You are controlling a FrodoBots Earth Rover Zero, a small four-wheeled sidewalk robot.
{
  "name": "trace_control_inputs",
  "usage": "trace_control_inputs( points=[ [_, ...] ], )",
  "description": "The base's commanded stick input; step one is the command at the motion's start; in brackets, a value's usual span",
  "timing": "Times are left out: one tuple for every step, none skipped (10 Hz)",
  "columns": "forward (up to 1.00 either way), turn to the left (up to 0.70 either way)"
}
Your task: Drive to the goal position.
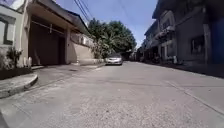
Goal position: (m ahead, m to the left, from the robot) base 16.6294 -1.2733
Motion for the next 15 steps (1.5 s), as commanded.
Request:
trace_control_inputs(
  points=[
    [0.70, 0.00],
    [0.70, 0.00],
    [0.70, 0.00],
    [0.70, 0.00],
    [0.70, 0.00],
    [0.70, 0.00],
    [0.70, 0.00],
    [0.70, 0.00],
    [0.70, 0.00],
    [0.69, 0.00],
    [0.69, -0.04],
    [0.69, -0.13],
    [0.69, -0.15],
    [0.69, -0.19],
    [0.70, -0.26]
  ],
)
